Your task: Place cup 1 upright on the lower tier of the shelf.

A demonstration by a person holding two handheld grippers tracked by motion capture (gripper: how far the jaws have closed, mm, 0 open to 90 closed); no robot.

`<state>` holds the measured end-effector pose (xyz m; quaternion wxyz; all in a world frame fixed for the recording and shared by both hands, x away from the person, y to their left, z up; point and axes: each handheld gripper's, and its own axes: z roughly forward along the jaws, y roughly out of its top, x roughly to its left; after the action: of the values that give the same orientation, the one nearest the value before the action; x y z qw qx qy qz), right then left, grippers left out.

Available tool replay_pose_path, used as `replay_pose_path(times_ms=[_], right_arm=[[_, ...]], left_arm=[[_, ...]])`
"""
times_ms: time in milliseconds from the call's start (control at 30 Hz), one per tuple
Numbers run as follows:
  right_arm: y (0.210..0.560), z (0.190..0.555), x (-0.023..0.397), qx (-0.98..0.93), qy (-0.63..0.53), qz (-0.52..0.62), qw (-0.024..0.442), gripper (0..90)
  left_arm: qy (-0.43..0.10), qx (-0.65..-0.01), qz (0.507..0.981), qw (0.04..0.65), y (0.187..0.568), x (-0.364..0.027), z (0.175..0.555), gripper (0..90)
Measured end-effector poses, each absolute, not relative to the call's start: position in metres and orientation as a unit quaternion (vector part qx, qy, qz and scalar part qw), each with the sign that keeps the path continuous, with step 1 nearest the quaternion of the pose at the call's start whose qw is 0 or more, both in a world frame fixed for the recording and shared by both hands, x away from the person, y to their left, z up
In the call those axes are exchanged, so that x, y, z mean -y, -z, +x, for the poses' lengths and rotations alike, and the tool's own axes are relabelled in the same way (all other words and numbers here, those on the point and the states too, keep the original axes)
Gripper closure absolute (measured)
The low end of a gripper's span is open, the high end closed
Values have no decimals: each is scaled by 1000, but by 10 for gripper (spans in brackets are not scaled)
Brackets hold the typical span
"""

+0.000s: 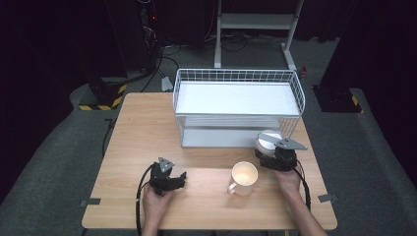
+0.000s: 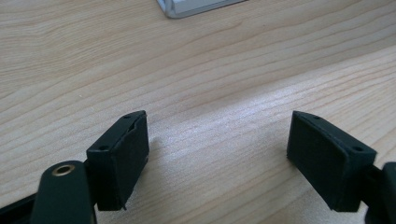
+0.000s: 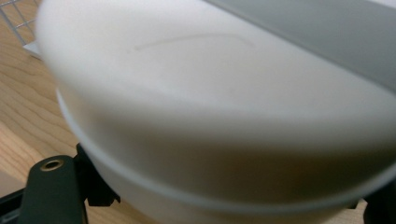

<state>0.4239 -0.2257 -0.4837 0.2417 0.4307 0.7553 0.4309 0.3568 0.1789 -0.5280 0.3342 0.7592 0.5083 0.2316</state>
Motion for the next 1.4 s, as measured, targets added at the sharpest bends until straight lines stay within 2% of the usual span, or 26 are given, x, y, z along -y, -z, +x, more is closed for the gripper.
replay_pose_path(times_ms=[633, 1400], right_arm=[[484, 450, 219, -750, -425, 446, 241, 187], [487, 464, 213, -750, -406, 457, 252, 187]], left_arm=[[-232, -508, 759, 335, 528, -179, 357, 214], [-231, -506, 760, 335, 528, -179, 356, 226]])
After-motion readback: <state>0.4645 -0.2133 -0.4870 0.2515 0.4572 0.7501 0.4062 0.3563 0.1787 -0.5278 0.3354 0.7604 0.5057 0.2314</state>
